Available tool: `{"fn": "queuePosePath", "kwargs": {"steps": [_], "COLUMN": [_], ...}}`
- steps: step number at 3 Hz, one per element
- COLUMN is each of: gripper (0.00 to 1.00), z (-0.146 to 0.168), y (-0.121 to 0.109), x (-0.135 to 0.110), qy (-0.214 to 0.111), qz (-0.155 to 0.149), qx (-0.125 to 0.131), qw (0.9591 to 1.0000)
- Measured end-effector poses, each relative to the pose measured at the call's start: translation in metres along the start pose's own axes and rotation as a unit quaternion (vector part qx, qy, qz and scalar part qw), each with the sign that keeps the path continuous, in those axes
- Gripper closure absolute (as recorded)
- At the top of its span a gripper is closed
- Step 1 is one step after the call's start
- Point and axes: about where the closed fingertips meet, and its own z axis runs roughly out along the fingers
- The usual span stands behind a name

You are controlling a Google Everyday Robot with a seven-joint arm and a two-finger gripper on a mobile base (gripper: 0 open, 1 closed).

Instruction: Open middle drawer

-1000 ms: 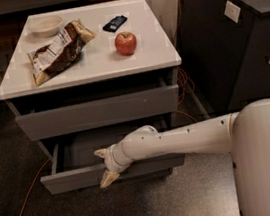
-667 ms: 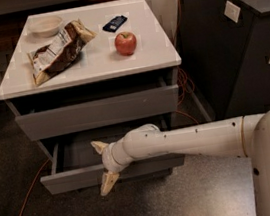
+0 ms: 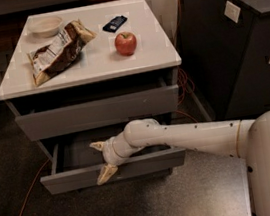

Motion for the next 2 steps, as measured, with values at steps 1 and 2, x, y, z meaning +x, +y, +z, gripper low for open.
{"fn": "queuePosePath", "kwargs": {"steps": [1, 2], "gripper": [0.41, 0.64], "z": [0.011, 0.018], "y": [-0.021, -0.041], "x": [0.018, 0.034], "qy": [-0.008, -0.006], "qz": [0.018, 0.033], "qx": [-0.011, -0.012], "qw": [0.9997, 0.9994]}}
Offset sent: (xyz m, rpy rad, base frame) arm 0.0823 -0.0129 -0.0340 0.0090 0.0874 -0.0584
